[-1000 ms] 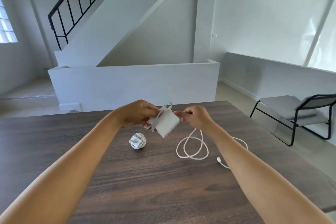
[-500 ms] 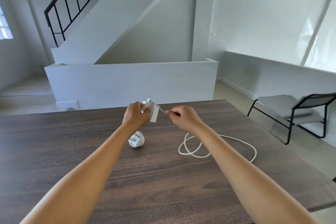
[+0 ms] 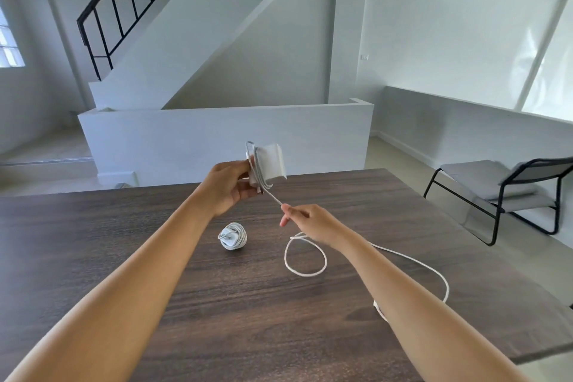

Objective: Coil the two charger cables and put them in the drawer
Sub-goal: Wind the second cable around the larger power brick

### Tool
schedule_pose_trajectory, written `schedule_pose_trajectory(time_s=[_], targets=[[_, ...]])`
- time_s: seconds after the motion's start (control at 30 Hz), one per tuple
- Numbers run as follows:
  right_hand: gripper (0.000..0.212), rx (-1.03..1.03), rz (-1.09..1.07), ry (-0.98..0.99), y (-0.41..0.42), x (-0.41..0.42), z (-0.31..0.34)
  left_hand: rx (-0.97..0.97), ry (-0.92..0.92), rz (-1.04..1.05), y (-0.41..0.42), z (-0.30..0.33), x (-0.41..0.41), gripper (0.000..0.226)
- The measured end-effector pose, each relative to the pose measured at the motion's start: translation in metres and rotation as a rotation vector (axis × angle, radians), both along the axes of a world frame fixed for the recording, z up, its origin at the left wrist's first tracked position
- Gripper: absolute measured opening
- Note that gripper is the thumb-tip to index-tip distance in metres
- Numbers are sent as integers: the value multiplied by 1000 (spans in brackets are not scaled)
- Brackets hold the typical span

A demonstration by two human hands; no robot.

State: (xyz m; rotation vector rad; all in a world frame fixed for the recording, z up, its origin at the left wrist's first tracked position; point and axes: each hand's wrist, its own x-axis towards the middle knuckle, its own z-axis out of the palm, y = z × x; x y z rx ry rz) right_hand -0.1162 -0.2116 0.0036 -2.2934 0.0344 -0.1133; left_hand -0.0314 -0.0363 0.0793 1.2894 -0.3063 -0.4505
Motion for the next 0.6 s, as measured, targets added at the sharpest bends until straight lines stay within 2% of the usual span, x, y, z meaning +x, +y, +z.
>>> schedule_pose_trajectory(time_s=[0.17, 0.27, 0.33, 0.43, 0.53, 0.6], targets=[[62, -81, -81, -17, -20, 9, 15, 177, -158, -305, 14, 2, 3, 21], [57, -198, -93, -70, -32, 12, 31, 404, -263, -417, 18, 4, 4, 21], [58, -261, -136, -133, -37, 14, 44, 614, -395, -457, 17, 2, 4, 20], [58, -353, -246, -252, -40, 14, 59, 856, -589, -367, 11, -4, 8, 22], [52, -408, -299, -308, -34, 13, 61, 1062, -808, -133, 3, -12, 15, 26], [51, -431, -288, -349, -26, 10, 57, 1119, -864, 20, -5, -17, 17, 29]])
